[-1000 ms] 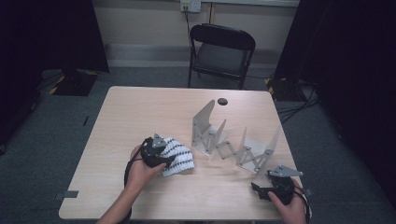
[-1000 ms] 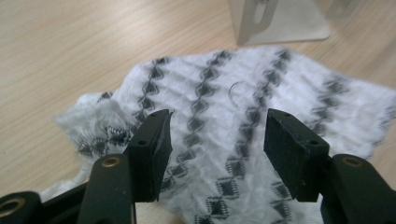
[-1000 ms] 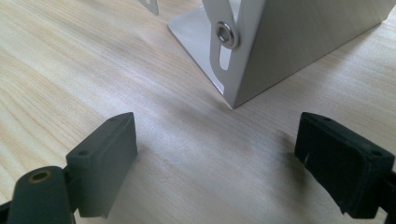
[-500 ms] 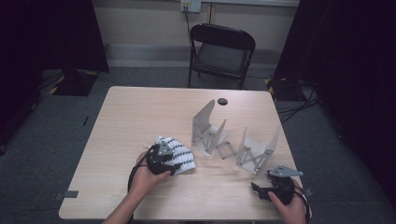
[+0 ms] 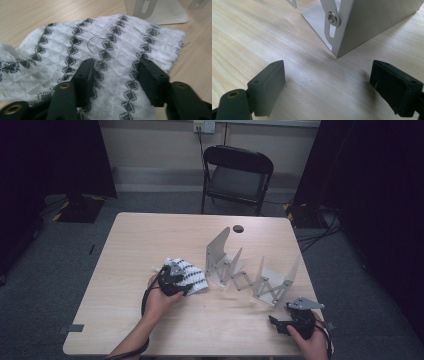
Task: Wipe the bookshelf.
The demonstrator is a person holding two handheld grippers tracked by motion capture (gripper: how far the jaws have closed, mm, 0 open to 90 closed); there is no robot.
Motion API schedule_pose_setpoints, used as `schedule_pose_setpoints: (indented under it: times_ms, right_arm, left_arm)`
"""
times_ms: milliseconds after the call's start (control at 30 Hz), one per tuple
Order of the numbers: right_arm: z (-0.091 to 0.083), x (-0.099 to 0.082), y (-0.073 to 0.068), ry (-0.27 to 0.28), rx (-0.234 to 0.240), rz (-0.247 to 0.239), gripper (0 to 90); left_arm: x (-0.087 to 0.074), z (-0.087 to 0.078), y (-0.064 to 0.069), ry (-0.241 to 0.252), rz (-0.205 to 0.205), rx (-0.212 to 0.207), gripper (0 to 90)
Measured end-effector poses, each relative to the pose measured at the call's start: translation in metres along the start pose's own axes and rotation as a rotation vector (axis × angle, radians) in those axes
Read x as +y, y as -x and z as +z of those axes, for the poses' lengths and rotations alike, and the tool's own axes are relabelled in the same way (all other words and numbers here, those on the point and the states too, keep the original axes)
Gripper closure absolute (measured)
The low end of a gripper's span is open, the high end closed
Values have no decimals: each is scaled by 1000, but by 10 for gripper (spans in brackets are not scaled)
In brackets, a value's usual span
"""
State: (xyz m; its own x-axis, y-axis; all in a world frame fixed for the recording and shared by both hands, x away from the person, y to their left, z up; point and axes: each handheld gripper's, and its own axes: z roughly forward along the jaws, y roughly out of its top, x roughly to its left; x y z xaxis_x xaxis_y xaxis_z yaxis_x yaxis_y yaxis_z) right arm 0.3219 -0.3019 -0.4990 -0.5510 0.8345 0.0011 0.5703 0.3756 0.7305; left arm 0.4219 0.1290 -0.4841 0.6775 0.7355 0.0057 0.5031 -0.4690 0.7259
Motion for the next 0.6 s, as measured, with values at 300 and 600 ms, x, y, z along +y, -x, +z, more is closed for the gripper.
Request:
schedule_pose_setpoints:
  times_ms: [300,600]
  right_arm:
    - [0,0,0,0,0,0,123]
    - [0,0,0,0,0,0,122]
  left_arm:
    - [5,-19,19,67,21,-78,603]
    - [-10,-5,25,13,-44,-114,718]
